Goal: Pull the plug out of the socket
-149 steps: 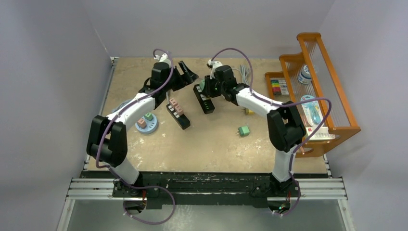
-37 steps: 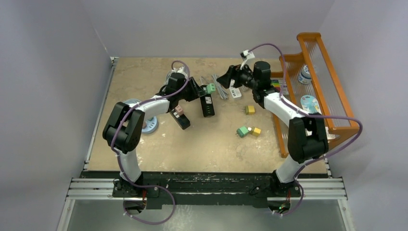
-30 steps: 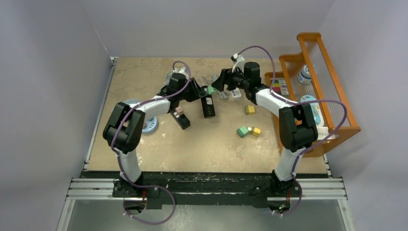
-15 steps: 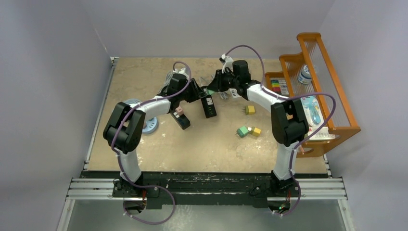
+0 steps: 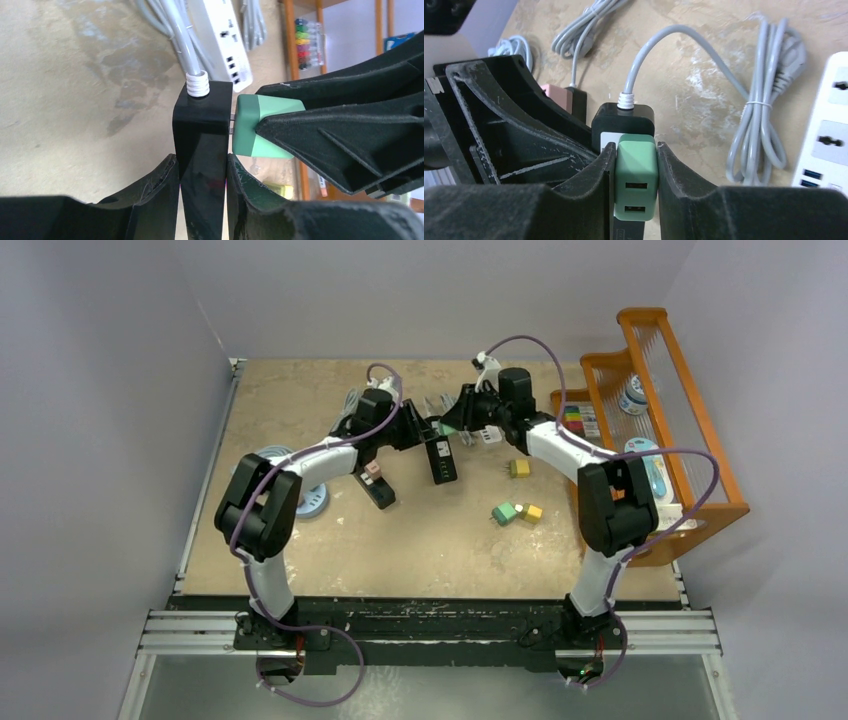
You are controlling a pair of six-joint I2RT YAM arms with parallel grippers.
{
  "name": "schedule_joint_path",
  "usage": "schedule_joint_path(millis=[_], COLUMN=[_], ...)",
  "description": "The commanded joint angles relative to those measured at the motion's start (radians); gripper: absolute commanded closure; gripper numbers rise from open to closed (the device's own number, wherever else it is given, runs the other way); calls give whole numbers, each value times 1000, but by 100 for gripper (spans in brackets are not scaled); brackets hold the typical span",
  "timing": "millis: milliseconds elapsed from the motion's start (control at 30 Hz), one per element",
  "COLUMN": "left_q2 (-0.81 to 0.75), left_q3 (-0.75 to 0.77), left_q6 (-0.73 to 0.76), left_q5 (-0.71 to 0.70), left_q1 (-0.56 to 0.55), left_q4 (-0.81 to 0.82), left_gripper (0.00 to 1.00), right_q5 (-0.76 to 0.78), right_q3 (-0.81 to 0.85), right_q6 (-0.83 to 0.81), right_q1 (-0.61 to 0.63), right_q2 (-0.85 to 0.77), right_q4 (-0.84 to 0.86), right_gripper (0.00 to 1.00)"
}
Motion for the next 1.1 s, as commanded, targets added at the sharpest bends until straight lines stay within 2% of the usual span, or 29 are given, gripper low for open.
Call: schedule_joint_path(millis=[0, 33, 67, 100, 133, 167, 200, 233, 267, 300, 333, 367, 400, 433, 467, 500, 533, 567, 633, 700, 767, 867, 1000, 1067], left_q2=[4, 11, 14, 17, 22, 28, 33, 40, 47, 56, 61, 66, 70, 75, 80, 84, 92, 105, 147, 203, 262, 328, 380, 396], left_q3=[67, 74, 77, 78, 83, 91, 101, 109, 121, 134, 146, 155, 159, 167, 180, 187, 200, 219, 290, 355, 418, 502, 591, 625], left_q6=[18, 21, 22, 23, 24, 30, 37, 41, 45, 53, 59, 60, 60, 62, 66, 70, 76, 84, 108, 119, 125, 135, 135, 141], left_q5=[-27, -26, -33, -38, -39, -41, -49, -59, -61, -62, -67, -73, -75, -75, -78, -84, -95, -106, -110, -113, -111, -113, -112, -102], left_q1=[13, 13, 14, 13, 14, 14, 15, 15, 15, 15, 15, 15, 15, 15, 15, 15, 15, 16, 24, 35, 47, 68, 94, 109], left_q4=[46, 40, 35, 34, 32, 23, 14, 5, -7, -21, -31, -34, -35, -39, -46, -50, -50, -60, -99, -127, -153, -188, -221, -244], left_gripper=[100, 100, 100, 100, 100, 100, 100, 100, 100, 100, 100, 100, 100, 100, 100, 100, 100, 100, 100, 100, 100, 94, 90, 82], right_q5=[117, -56, -189, -7, 170, 47, -141, 0, 215, 192, -19, 70, 245, 282, 110, -75, -145, -140, -43, -21, -27, -69, -142, -162], right_q3=[19, -32, -72, -17, 17, -14, -59, -17, 35, 41, 5, -5, 30, 48, 31, -19, -77, -114, -117, -142, -185, -273, -382, -418], right_q6=[-15, 25, 136, 93, 2, -1, 94, 115, -4, -58, -30, 63, 28, -35, -33, 53, 176, 209, 104, 53, 5, -27, -58, -77], right_q1=[17, 6, -38, -47, -6, 1, -45, -66, -23, 26, -5, -43, -16, 22, -8, -76, -118, -136, -139, -139, -140, -139, -138, -137], right_q2=[-146, -164, -170, -175, -190, -205, -209, -208, -213, -225, -234, -238, -242, -246, -248, -247, -246, -242, -222, -198, -182, -187, -235, -253], right_q4=[-33, 88, 190, 31, -59, -4, 128, 4, -110, -117, -43, -26, -102, -135, -100, -18, 85, 112, -14, -109, -151, -159, -164, -178], right_gripper=[100, 100, 100, 100, 100, 100, 100, 100, 100, 100, 100, 100, 100, 100, 100, 100, 100, 100, 100, 100, 100, 100, 100, 100])
